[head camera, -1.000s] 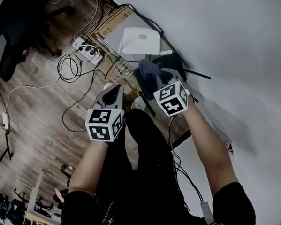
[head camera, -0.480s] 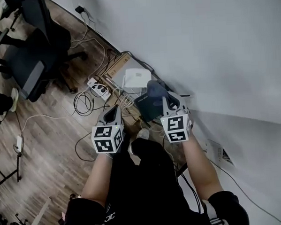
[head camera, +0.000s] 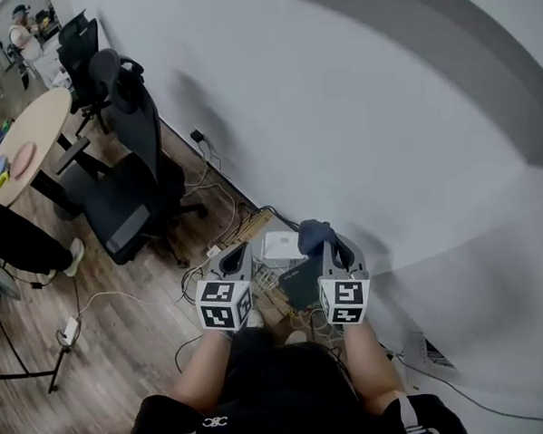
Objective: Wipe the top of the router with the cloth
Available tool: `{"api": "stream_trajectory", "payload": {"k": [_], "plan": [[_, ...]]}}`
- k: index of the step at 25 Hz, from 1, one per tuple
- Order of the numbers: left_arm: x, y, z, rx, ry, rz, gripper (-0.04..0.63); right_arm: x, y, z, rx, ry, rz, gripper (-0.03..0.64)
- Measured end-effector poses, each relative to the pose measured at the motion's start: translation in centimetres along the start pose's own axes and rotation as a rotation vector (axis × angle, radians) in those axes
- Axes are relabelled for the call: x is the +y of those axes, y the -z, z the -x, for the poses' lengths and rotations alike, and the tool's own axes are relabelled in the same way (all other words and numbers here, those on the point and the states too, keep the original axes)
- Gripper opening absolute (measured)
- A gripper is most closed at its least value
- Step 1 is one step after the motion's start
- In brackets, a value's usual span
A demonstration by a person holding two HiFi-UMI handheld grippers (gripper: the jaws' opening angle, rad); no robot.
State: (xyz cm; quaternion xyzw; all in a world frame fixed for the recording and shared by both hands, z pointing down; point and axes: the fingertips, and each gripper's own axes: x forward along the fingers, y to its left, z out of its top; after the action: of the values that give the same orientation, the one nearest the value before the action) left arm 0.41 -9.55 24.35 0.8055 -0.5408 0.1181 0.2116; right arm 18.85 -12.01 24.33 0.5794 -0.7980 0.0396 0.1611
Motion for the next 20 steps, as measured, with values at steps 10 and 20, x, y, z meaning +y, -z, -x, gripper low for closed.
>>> {"api": "stream_trajectory", "payload": {"k": [10, 20], "plan": [[-3.2, -16.0, 3.9, -0.233, -0.011, -0.159, 0.000, -2.5, -15.6, 3.7, -0.315, -0.030, -0.184, 0.005], [-4.7, -20.0, 4.5, -0.309, -0.044, -0.196, 0.002, -4.4, -19.0, 4.2, -0.387, -0.033, -0.199, 0.005]]}}
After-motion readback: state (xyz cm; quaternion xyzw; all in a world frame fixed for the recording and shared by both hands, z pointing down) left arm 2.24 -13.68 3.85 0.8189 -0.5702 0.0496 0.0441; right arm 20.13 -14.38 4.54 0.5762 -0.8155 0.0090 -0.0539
